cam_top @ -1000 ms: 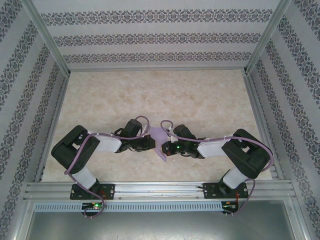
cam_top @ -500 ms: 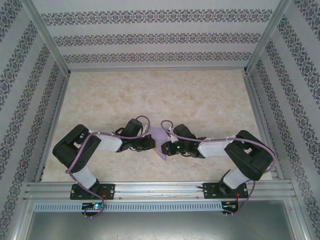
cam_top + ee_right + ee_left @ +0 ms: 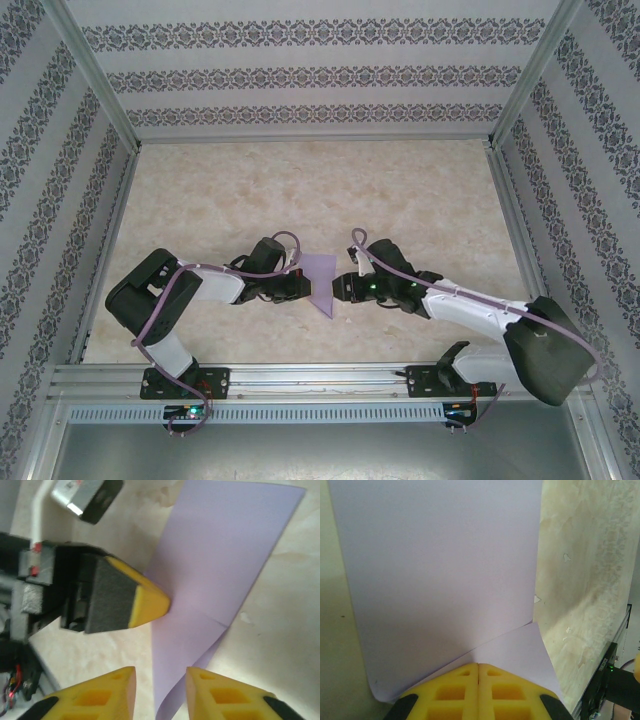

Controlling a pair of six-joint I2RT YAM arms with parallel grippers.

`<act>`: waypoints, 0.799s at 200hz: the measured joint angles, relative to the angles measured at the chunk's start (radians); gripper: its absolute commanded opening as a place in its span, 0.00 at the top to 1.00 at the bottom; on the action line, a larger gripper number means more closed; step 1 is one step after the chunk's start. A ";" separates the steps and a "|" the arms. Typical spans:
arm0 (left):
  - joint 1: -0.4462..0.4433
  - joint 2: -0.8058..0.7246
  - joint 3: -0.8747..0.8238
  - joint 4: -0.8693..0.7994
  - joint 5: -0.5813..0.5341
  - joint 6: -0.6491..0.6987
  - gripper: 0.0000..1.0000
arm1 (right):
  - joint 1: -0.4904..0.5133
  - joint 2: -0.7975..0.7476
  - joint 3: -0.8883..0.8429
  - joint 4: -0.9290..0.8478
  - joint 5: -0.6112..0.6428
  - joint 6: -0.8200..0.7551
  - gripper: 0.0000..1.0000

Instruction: Fold a paper plane with a square sheet of paper (fold left side to right side)

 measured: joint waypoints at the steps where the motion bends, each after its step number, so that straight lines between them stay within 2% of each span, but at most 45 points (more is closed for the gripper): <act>1: 0.000 0.000 0.000 0.000 0.000 0.000 0.97 | 0.000 -0.001 -0.001 -0.001 -0.005 0.008 0.82; 25: 0.000 0.001 0.001 -0.001 0.000 0.000 0.97 | 0.024 0.027 -0.003 0.016 -0.082 0.078 0.90; 54: 0.000 0.001 0.001 -0.001 0.000 0.000 0.97 | 0.084 0.115 0.008 0.037 -0.138 0.130 0.92; 95: 0.000 0.001 0.002 -0.001 0.000 0.000 0.97 | 0.105 0.194 0.034 0.059 -0.143 0.160 0.94; 160: 0.000 0.001 0.008 -0.016 0.000 0.000 0.97 | 0.107 0.212 0.034 0.068 -0.132 0.187 0.95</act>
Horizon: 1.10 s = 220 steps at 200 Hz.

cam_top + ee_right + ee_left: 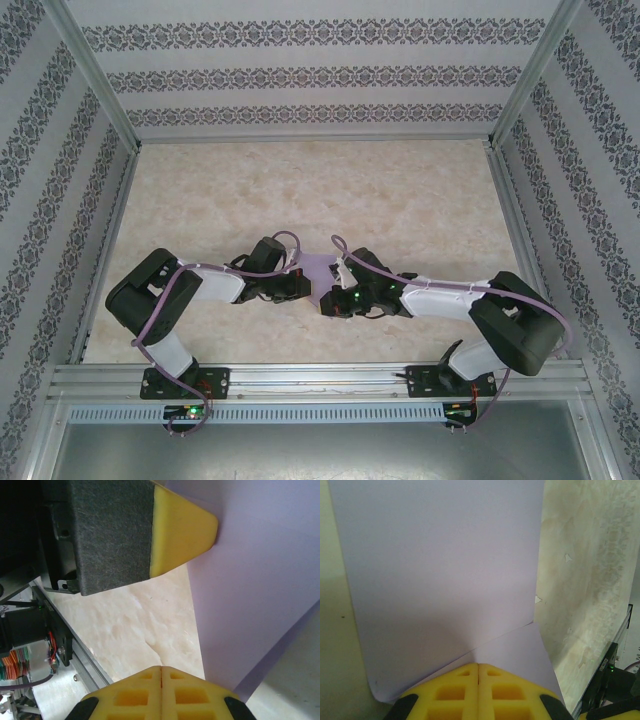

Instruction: Fold a paper plane with a square sheet of paper (fold left side to right side)

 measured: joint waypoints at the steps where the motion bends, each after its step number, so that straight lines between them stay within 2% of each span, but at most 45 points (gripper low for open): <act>1: 0.000 0.000 0.000 0.000 0.000 0.000 0.97 | 0.000 0.000 0.000 0.000 0.000 0.000 0.95; 220: 0.000 0.004 0.002 0.000 0.004 0.000 0.96 | 0.051 0.093 -0.051 0.100 0.015 0.073 0.99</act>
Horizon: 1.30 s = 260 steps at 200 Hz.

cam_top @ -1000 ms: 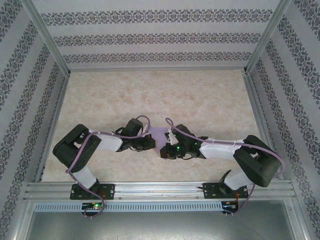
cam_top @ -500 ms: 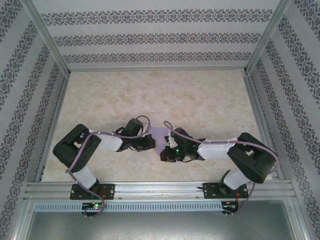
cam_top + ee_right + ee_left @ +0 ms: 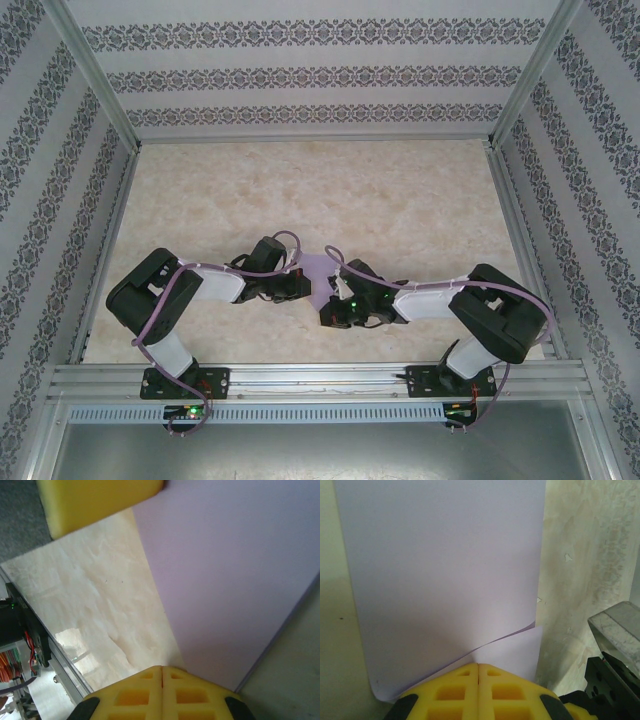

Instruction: Fold a paper plane with a square sheet of paper (fold left side to right side)

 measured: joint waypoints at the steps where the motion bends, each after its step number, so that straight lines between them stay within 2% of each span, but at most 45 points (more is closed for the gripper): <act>1: 0.000 0.000 0.000 0.000 0.000 0.000 0.96 | 0.000 0.000 0.000 0.000 0.000 0.001 0.99; 74: 0.000 0.002 0.003 0.000 0.000 0.000 0.96 | -0.016 -0.123 0.031 -0.045 0.011 -0.013 1.00; 221: 0.000 0.002 0.007 -0.008 0.000 0.000 0.97 | -0.020 0.018 0.040 -0.037 0.060 -0.016 1.00; 260: 0.000 0.004 0.013 -0.012 0.000 0.000 0.93 | -0.018 0.019 0.020 0.006 0.059 -0.008 1.00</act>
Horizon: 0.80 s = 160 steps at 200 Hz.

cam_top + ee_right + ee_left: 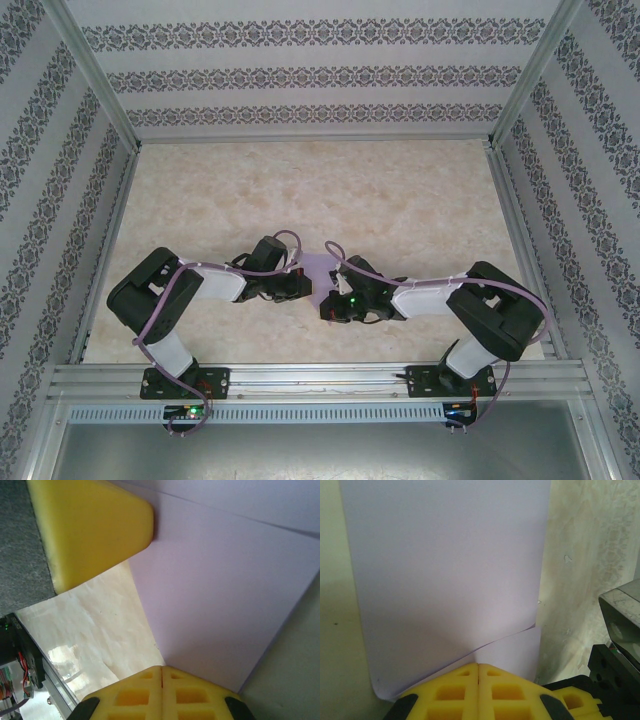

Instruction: Fold a paper plane with a square sheet of paper (fold left side to right side)

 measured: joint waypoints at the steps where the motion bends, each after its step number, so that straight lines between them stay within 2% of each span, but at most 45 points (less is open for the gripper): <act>1: 0.000 0.000 0.000 0.000 0.000 0.000 0.93 | 0.000 0.000 0.000 0.001 0.000 0.000 1.00; 22: 0.000 0.000 0.016 -0.023 0.001 -0.001 0.89 | 0.000 0.000 -0.010 0.022 -0.003 0.008 1.00; 69: 0.000 -0.017 0.093 -0.085 -0.047 0.011 0.89 | 0.000 -0.002 -0.020 0.037 0.002 0.017 1.00; 122: 0.003 -0.240 0.090 -0.172 -0.111 0.046 0.93 | 0.000 -0.002 -0.016 0.029 0.008 0.011 1.00; 160: 0.002 -0.346 0.010 -0.175 -0.125 0.057 0.94 | 0.007 -0.021 -0.016 0.002 0.045 -0.004 1.00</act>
